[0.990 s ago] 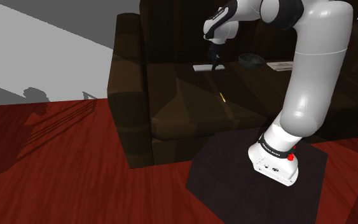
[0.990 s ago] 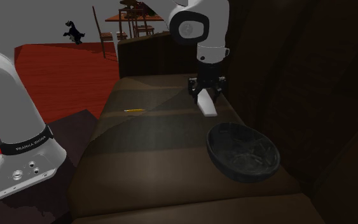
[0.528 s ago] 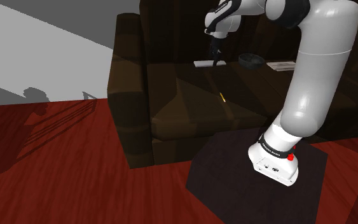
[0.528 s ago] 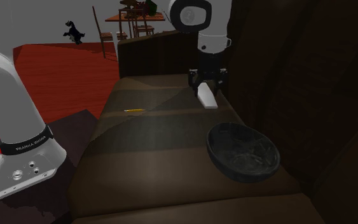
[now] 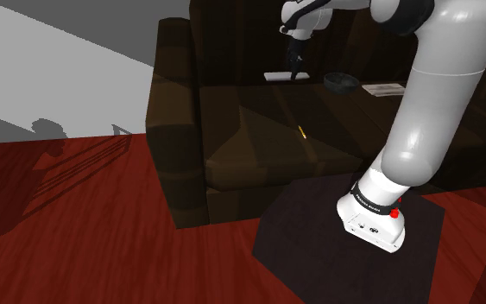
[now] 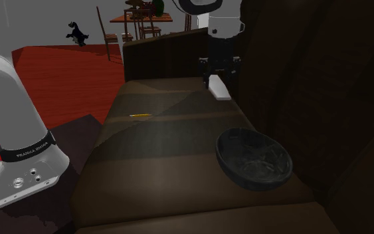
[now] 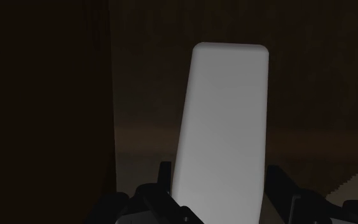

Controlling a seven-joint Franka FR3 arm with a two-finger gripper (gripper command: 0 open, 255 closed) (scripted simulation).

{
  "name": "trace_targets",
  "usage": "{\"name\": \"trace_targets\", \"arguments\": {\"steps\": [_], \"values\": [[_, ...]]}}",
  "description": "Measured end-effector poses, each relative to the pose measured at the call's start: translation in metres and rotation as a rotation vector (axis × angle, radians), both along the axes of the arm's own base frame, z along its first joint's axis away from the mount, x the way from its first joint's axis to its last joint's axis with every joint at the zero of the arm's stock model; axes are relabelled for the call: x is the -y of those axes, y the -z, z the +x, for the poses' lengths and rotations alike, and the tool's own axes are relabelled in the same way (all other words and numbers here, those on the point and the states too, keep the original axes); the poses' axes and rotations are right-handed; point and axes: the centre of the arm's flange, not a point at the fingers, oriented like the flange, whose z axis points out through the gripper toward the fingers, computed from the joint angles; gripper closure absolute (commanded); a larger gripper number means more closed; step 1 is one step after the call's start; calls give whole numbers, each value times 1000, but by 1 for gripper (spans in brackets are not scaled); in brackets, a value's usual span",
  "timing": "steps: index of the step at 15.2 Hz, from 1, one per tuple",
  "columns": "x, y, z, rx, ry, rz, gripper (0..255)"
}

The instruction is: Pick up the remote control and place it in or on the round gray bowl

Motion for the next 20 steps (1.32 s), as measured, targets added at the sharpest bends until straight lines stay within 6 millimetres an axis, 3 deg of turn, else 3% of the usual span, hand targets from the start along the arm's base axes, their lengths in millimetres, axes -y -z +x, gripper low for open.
{"name": "trace_targets", "arguments": {"steps": [10, 20], "values": [[5, -49, -3, 1, 0, -1, 255], [107, -51, -81, 0, 2, -1, 255]]}}
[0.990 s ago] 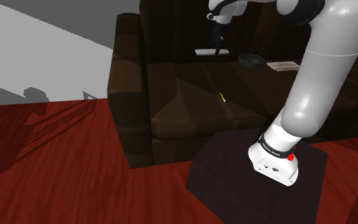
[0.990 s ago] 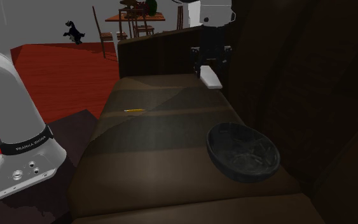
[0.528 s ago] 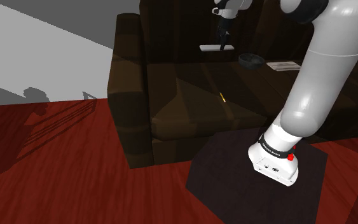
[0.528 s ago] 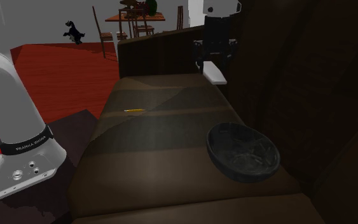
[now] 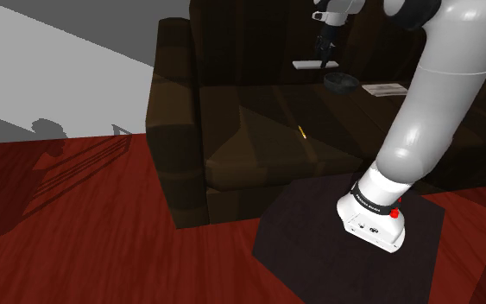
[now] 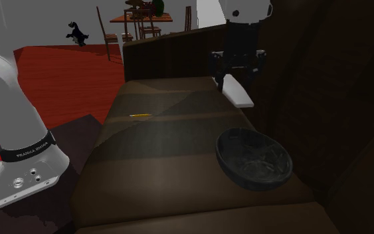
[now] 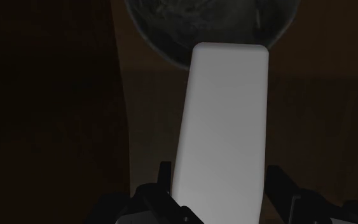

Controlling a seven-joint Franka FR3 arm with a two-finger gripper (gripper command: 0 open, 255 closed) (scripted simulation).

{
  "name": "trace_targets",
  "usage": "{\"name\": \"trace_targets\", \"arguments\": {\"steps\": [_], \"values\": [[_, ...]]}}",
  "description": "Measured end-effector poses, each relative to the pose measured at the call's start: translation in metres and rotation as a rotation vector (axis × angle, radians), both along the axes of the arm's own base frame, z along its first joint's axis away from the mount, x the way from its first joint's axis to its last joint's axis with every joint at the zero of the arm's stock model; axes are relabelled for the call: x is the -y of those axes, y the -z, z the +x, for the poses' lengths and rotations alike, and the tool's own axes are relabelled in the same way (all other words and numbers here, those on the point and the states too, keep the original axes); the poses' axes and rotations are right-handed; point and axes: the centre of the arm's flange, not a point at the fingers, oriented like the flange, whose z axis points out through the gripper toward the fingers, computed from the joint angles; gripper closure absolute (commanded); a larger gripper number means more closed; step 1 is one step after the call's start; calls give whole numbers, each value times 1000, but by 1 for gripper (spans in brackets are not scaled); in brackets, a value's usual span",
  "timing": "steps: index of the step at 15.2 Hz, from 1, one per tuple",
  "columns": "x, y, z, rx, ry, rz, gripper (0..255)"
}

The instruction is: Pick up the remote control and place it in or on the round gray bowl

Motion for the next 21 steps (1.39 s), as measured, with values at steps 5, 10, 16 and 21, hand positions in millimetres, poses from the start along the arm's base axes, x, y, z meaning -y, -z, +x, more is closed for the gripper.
{"name": "trace_targets", "arguments": {"steps": [5, 10, 16, 21], "values": [[51, 0, -39, 0, 0, 0, 255], [104, -1, -76, 0, 0, 0, 255], [136, 12, -105, 0, -1, 1, 255], [137, 38, -105, 0, -2, 1, 255]]}}
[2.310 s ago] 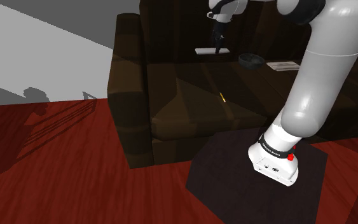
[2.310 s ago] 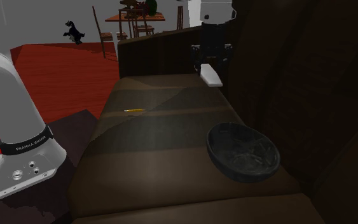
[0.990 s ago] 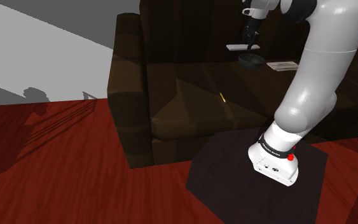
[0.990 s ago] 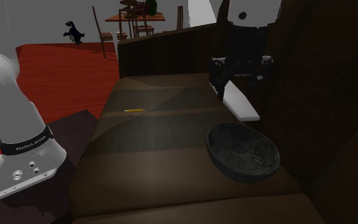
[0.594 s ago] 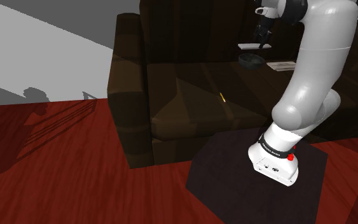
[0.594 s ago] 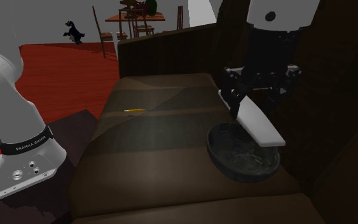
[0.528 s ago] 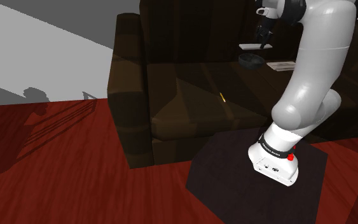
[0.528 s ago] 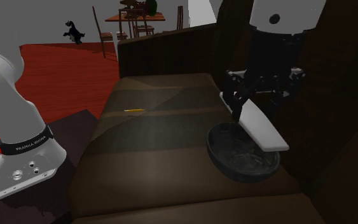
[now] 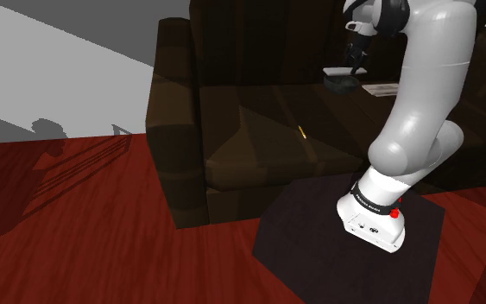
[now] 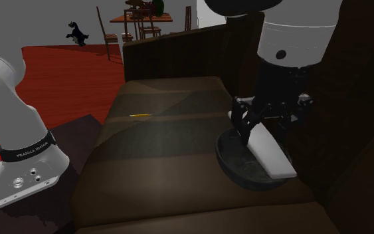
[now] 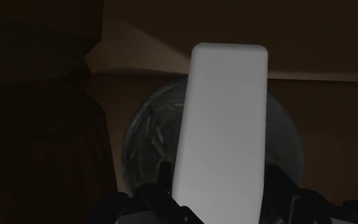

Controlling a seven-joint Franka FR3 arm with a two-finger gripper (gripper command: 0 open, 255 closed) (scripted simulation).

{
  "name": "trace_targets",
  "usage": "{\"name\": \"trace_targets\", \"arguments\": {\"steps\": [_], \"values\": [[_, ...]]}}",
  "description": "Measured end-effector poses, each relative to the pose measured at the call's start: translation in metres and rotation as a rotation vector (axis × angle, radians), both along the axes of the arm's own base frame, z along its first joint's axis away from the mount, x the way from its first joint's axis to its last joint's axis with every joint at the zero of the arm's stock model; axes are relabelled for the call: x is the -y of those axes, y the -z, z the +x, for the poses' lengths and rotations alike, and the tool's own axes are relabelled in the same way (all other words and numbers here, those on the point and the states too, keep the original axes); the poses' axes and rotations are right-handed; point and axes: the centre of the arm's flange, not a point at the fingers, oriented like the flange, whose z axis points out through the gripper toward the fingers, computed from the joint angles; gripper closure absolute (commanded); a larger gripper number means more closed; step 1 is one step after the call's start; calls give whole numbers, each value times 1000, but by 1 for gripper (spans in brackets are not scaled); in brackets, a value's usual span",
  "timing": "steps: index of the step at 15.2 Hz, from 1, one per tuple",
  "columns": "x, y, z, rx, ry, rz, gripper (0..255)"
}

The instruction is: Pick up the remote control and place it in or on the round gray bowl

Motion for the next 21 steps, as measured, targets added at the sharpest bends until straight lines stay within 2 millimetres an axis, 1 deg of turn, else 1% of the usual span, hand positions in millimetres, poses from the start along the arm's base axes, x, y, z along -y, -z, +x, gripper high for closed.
{"name": "trace_targets", "arguments": {"steps": [5, 6, 12, 13, 19, 20, 21], "values": [[0, 27, -1, 0, 0, 0, 255], [-1, 30, 0, 0, 0, 0, 255], [0, 31, -1, 3, 0, -3, 255], [0, 31, -1, 3, 0, -3, 0], [0, 33, 0, 0, 0, -1, 0], [1, 27, -1, 0, 0, -1, 0], [1, 16, 1, 0, 0, -1, 0]]}}
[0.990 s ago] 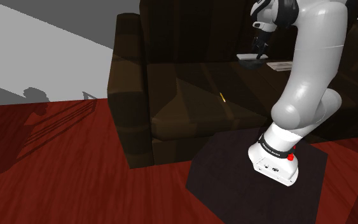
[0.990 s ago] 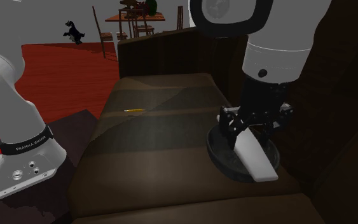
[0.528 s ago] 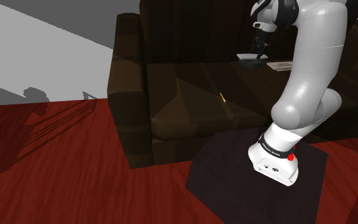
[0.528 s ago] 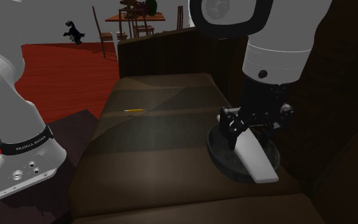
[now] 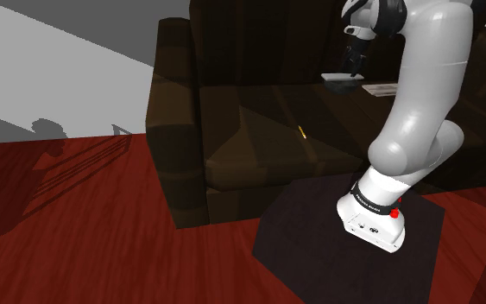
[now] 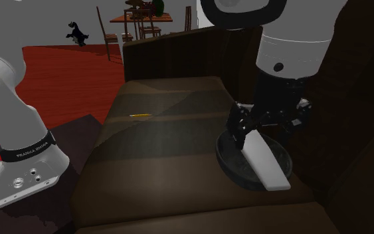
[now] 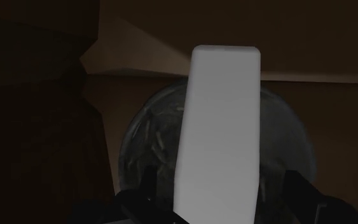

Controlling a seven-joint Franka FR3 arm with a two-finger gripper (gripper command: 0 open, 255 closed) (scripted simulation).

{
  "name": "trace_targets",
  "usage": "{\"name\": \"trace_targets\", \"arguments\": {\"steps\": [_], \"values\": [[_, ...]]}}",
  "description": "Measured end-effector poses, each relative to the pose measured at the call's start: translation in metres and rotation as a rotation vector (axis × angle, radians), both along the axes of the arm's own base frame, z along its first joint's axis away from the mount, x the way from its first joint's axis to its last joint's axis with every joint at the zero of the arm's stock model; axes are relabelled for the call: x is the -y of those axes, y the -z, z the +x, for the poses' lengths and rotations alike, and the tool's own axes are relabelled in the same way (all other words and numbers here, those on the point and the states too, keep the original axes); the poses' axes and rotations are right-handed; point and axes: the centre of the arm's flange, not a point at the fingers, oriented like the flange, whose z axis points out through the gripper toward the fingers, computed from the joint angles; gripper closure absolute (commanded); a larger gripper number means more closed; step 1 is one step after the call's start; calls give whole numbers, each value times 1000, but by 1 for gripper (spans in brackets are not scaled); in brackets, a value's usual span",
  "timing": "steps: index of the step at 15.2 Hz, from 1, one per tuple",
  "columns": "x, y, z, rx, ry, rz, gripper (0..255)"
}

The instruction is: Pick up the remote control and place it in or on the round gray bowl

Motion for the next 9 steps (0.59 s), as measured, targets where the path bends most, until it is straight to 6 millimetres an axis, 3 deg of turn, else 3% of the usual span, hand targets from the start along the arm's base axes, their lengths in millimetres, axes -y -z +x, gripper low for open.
{"name": "trace_targets", "arguments": {"steps": [3, 9], "values": [[0, -29, -2, 1, 0, 0, 0], [-1, -33, -2, 0, 0, 1, 0]]}}
